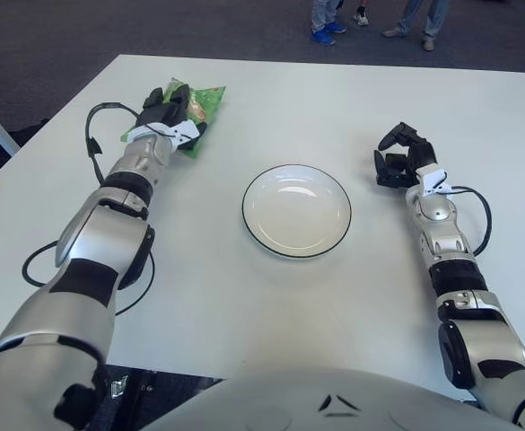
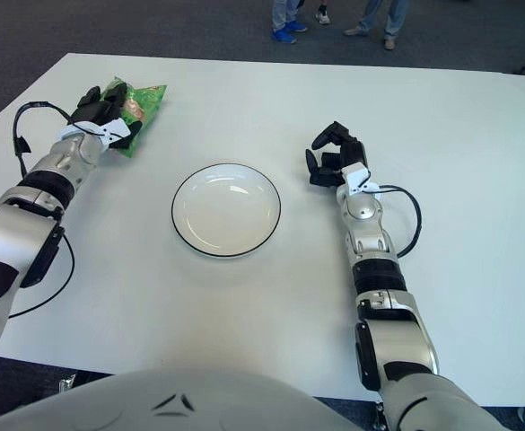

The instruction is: Put the snack into the plate.

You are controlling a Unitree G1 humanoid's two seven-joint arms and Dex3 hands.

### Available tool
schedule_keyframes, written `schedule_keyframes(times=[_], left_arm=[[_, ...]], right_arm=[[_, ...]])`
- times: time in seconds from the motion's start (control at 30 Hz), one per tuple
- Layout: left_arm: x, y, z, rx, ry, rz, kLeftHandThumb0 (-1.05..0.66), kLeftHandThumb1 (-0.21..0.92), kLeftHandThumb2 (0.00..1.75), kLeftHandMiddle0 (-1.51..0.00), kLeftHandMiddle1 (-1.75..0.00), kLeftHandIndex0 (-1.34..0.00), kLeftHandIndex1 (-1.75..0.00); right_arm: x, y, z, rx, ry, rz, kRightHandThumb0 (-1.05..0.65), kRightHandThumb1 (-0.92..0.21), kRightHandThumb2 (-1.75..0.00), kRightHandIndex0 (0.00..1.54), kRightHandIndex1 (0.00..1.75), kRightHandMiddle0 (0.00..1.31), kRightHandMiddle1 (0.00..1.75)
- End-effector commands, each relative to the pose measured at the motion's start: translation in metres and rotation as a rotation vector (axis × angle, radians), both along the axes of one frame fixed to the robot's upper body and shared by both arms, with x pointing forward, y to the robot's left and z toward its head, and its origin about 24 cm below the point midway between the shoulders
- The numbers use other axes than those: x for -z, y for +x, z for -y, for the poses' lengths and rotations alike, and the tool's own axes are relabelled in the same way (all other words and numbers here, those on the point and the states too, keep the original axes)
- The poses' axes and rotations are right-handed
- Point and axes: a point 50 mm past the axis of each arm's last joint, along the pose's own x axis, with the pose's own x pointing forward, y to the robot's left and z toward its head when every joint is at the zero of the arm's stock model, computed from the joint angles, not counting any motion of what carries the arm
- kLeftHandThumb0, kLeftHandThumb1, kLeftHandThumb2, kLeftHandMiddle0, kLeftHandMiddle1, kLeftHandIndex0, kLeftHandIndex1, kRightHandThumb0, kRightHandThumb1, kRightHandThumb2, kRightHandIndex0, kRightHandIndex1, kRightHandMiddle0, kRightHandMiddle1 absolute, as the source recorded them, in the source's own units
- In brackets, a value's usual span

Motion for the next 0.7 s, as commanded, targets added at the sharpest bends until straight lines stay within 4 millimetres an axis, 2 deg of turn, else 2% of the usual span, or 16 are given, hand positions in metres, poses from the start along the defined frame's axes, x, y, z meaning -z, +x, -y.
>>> schedule_keyframes(times=[0.0,0.23,0.67], left_arm=[[-0.001,0.002,0.005,-0.005,-0.033,-0.020,-1.05,0.92,1.00,0.00,0.00,0.00,-0.07],[0.007,0.000,0.010,-0.003,-0.053,-0.045,-1.05,0.92,0.93,0.00,0.00,0.00,-0.11],[0.017,-0.002,0.012,-0.025,0.026,-0.064,-1.05,0.92,0.75,0.00,0.00,0.00,-0.14]], right_arm=[[0.038,-0.016,0.002,-0.001,-0.029,-0.173,-0.46,-0.40,-1.22,1.30,1.75,0.55,1.75],[0.037,-0.018,0.000,-0.010,-0.034,-0.166,-0.46,-0.40,-1.22,1.30,1.75,0.55,1.75],[0.034,-0.019,-0.002,-0.022,-0.072,-0.162,-0.46,-0.40,-1.22,1.30,1.75,0.55,1.75]])
